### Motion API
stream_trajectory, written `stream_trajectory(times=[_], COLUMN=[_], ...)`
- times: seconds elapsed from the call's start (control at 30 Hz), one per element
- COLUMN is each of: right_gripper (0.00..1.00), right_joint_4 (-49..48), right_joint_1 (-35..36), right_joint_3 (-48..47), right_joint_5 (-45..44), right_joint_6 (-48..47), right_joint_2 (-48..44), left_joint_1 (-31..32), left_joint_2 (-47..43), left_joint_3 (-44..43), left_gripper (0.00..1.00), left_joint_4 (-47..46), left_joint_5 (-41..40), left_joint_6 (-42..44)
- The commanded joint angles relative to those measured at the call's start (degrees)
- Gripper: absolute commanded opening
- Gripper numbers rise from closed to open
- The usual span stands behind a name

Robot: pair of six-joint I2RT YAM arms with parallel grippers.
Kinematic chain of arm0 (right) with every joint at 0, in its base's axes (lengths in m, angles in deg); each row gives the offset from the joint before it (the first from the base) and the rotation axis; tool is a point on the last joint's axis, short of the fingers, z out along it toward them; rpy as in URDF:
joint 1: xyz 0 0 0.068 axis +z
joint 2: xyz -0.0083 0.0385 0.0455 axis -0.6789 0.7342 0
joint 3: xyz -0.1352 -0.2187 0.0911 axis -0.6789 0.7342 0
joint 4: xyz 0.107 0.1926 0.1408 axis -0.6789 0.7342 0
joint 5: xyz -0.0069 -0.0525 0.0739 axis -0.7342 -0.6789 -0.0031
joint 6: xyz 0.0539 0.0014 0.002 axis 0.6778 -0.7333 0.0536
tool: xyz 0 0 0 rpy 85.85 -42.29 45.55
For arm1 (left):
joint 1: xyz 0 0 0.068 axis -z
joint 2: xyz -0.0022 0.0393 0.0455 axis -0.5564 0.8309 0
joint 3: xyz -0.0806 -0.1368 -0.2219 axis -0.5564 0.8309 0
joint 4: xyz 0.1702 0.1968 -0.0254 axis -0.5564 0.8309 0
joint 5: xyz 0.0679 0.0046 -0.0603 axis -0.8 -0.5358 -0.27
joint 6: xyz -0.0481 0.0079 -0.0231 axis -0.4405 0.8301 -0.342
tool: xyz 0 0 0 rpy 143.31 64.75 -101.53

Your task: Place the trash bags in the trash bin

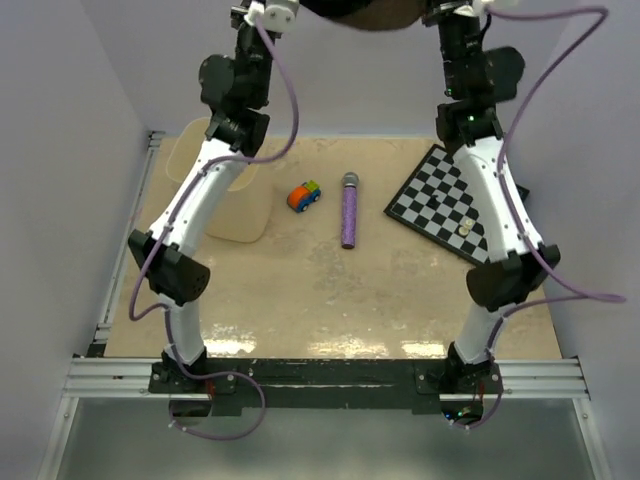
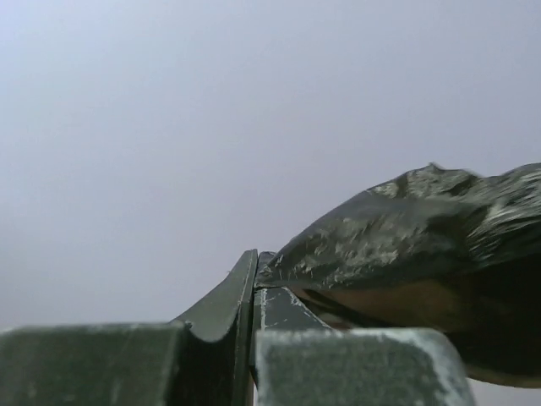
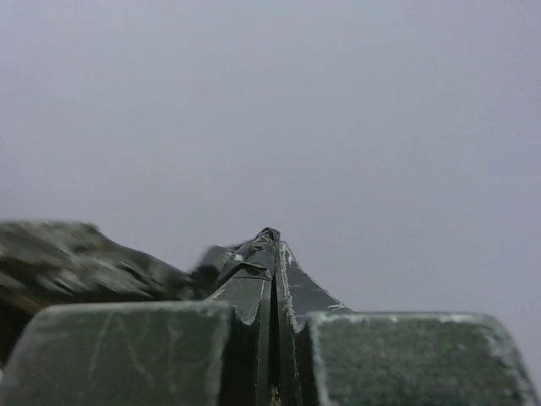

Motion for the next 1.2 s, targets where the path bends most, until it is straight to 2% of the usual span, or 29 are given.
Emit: stream_trajectory(times=[0.0, 0.03, 0.1, 0.17, 0.23, 0.27, 0.3, 0.33, 0.37, 0.4, 0.43, 0.47, 0.5, 0.57, 0.6, 0.67, 0.73, 0.8, 0.87, 0.93, 1.0, 1.07, 1.17], right_gripper=[0.00, 0.00, 0.00, 0.00, 0.00, 0.00, 0.00, 0.00, 0.00, 0.00, 0.00, 0.00, 0.00, 0.00, 0.00, 0.00, 0.00, 0.00, 0.00, 0.00, 0.00, 0.00, 0.00], right_joint_4=[-33.7, -34.3, -33.8, -34.3, -30.0, -19.9, -5.5, 10.8, 18.7, 22.1, 25.3, 26.3, 28.2, 32.4, 33.6, 34.6, 35.9, 34.7, 30.6, 26.8, 24.2, 20.0, 17.1], right_joint_1=[9.6, 10.3, 11.0, 11.0, 11.0, 10.5, 9.7, 8.1, 6.2, 5.3, 5.2, 5.2, 5.3, 5.6, 5.8, 5.8, 5.8, 5.8, 5.8, 5.9, 5.7, 5.7, 4.5], right_joint_3=[2.9, 6.2, 16.9, 33.6, 55.4, 61.4, 65.2, 68.0, 73.5, 80.0, 84.4, 87.8, 89.0, 88.9, 88.4, 86.9, 84.6, 82.3, 80.7, 79.4, 77.7, 74.9, 63.5], right_joint_5=[3.1, 3.7, 6.5, 4.7, -1.9, -5.4, -4.3, 2.1, 11.1, 15.3, 17.4, 18.5, 20.1, 25.9, 27.3, 26.3, 24.8, 22.2, 17.6, 14.3, 10.5, 5.7, -1.0], right_joint_6=[-11.2, -11.7, -17.8, -26.2, -31.8, -33.6, -35.2, -37.0, -39.7, -41.3, -42.2, -40.9, -39.8, -39.5, -38.8, -34.9, -32.3, -26.3, -18.4, -13.7, -9.6, -7.5, -7.4], right_joint_2=[-15.9, -17.6, -21.8, -25.6, -26.7, -25.7, -24.5, -25.5, -30.0, -38.5, -47.6, -58.2, -70.0, -79.4, -80.7, -78.7, -73.9, -68.9, -64.6, -60.0, -54.9, -48.1, -34.9], left_joint_1=[11.7, 13.4, 14.3, 14.6, 14.9, 14.6, 13.1, 9.5, 7.6, 8.6, 9.0, 9.1, 9.2, 9.6, 10.0, 10.4, 10.3, 10.3, 10.3, 10.1, 8.9, 7.0, 4.9], left_joint_2=[-11.3, -10.8, -12.6, -15.5, -20.8, -24.5, -30.7, -35.5, -37.2, -39.7, -43.1, -47.9, -54.8, -62.5, -64.4, -65.0, -64.0, -62.4, -59.8, -55.0, -49.4, -44.1, -35.7], left_joint_3=[4.7, 6.0, 15.8, 28.9, 50.9, 62.3, 73.5, 76.4, 76.0, 77.2, 79.3, 84.1, 89.3, 98.4, 100.6, 100.1, 97.8, 94.9, 91.2, 85.0, 78.6, 73.1, 62.9], left_gripper=[0.00, 0.00, 0.00, 0.00, 0.00, 0.00, 0.00, 0.00, 0.00, 0.00, 0.00, 0.00, 0.00, 0.00, 0.00, 0.00, 0.00, 0.00, 0.00, 0.00, 0.00, 0.00, 0.00], left_joint_4=[-38.8, -41.6, -50.1, -53.7, -52.6, -43.4, -22.6, 17.3, 40.3, 42.1, 41.8, 40.9, 35.4, 17.4, 12.7, 14.1, 16.2, 14.8, 11.9, 14.2, 19.0, 21.8, 25.6], left_joint_5=[20.9, 23.3, 29.0, 29.4, 31.4, 36.2, 44.4, 49.7, 50.2, 49.4, 49.9, 50.7, 51.7, 53.7, 53.7, 53.2, 50.6, 46.2, 37.7, 28.3, 21.5, 17.8, 14.8], left_joint_6=[20.7, 25.3, 30.5, 31.1, 33.7, 38.8, 53.9, 78.6, 81.4, 66.6, 60.3, 60.0, 58.1, 48.7, 46.3, 44.0, 36.4, 25.4, 10.3, -2.9, -11.5, -16.4, -16.0])
